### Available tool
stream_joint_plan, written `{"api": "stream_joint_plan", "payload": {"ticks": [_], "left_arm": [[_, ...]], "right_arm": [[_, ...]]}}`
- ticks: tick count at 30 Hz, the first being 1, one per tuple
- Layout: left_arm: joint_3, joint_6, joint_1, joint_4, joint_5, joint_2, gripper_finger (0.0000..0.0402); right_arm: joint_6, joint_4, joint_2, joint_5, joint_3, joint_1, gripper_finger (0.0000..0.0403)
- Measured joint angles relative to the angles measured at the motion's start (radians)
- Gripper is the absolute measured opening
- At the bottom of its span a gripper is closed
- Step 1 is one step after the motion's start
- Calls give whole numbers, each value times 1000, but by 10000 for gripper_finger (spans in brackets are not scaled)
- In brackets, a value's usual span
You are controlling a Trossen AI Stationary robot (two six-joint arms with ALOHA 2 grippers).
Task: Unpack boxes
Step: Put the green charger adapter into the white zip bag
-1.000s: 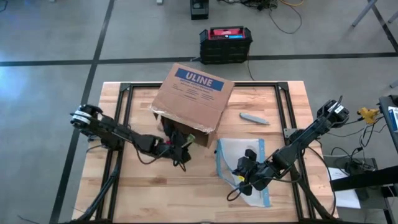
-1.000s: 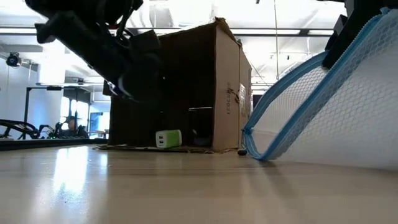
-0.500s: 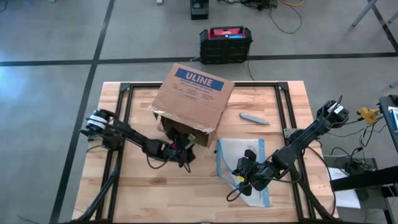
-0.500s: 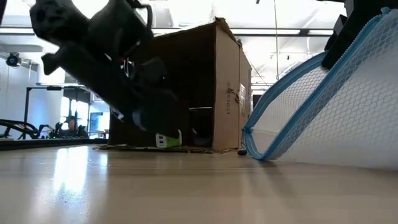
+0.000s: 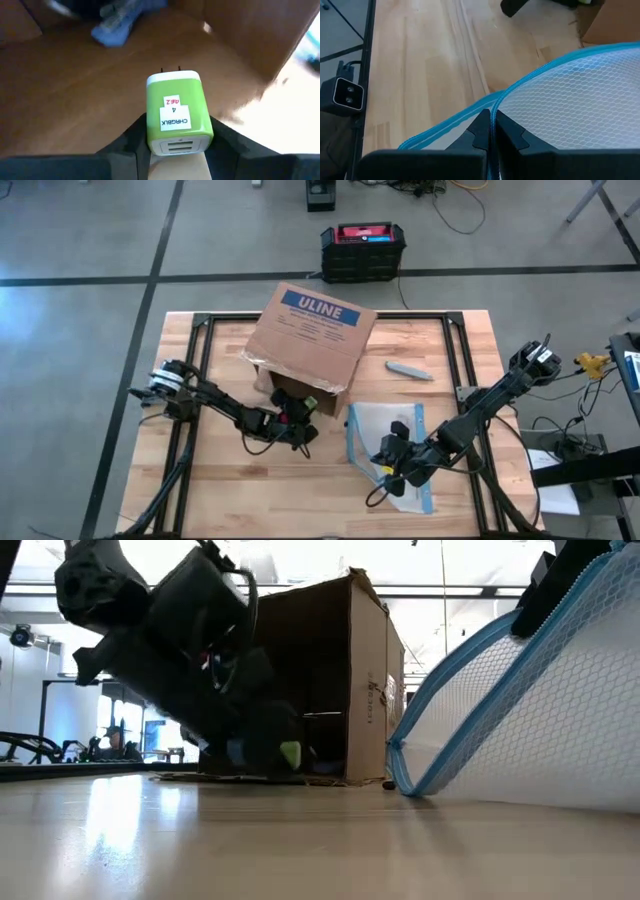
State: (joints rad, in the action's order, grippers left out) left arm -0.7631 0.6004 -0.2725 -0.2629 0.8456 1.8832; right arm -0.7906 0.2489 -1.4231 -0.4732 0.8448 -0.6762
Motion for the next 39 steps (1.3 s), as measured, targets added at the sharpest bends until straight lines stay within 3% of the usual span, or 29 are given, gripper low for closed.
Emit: {"api": "stream_joint_plan", "payload": {"ticks": [7, 14, 21, 24, 30, 34, 39], "left_arm": [[-21, -8, -56, 4, -23, -13, 123], [-81, -93, -210, -45, -105, -28, 123], [-250, -225, -215, -100, -168, 64, 123], [-356, -269, -191, -103, -229, 143, 123], [-573, -306, -129, -50, -232, 308, 123], [-688, -308, -115, 67, -294, 357, 186], [-770, -308, -119, 322, -298, 341, 272]], "right_arm": [[-2, 1, 7, 25, 0, -6, 0], [17, 1, 17, 79, 0, -18, 0], [48, -9, 16, 80, 0, -11, 0], [87, -58, 16, 80, 0, -11, 0], [121, -101, 15, 110, 0, -28, 0], [88, -84, 11, 133, 0, -57, 0], [7, -32, 11, 130, 0, -81, 0]]}}
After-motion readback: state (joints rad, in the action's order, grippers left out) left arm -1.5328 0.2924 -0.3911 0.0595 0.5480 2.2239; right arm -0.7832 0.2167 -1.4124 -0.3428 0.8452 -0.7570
